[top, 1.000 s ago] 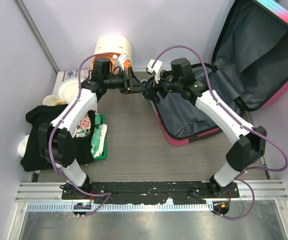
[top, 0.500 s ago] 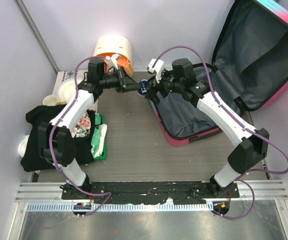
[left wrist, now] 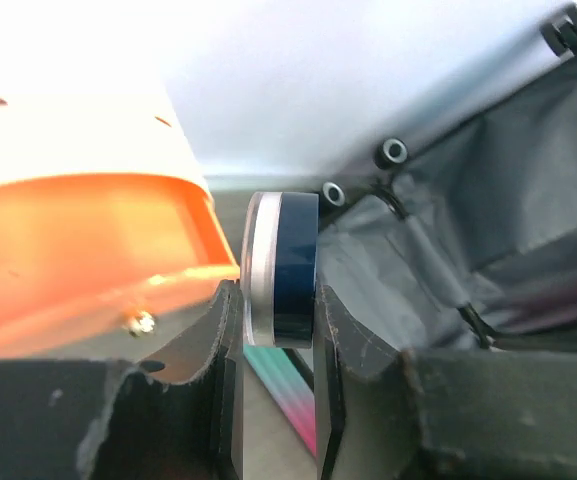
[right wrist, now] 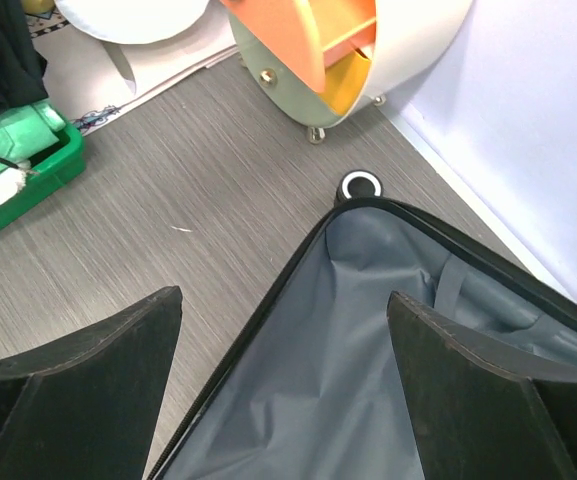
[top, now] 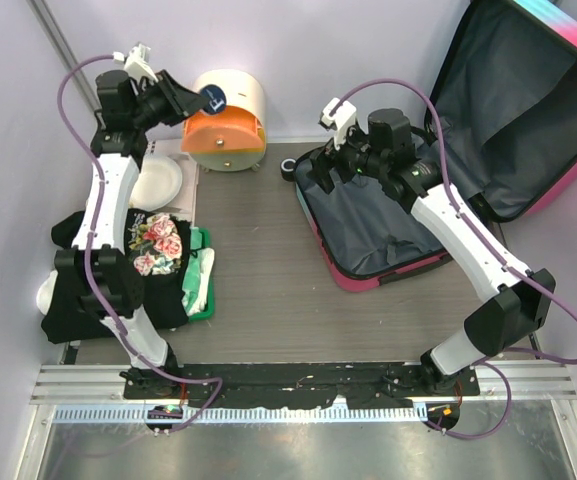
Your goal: Open, take out, and arrange the luggage
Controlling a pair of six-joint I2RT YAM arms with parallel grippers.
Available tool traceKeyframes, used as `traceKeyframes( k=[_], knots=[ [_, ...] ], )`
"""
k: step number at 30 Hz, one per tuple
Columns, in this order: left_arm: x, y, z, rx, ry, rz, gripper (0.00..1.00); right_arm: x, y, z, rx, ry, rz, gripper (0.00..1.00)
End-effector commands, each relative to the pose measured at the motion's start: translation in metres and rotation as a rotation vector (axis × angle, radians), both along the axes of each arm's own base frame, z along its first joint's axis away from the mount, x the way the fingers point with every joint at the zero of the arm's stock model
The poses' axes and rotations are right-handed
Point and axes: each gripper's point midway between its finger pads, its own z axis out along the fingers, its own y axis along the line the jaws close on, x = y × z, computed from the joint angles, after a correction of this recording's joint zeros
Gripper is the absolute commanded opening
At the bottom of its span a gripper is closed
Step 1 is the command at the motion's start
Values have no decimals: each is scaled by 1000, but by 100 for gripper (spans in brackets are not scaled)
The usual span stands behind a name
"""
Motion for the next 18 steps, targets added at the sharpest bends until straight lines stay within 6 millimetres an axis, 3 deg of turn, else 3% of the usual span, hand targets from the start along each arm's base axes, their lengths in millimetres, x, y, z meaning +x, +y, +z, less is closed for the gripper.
traceKeyframes(
  k=[1,2,4,8,18],
  knots=[
    [38,25,-14,101,-10,93,0,0,-7,22,40,-49,-42,89],
    [47,29,-25,110,5,114,0,0,-8,22,41,-48,-49,90],
    [56,33,-22,122,-19,135,0,-1,-10,20,35,-47,-54,90],
    [75,44,-38,158,0,192,0,-5,-16,18,23,-49,-63,89],
    [80,53,-78,214,96,194,0,-4,-22,16,9,-53,-78,90]
  ],
)
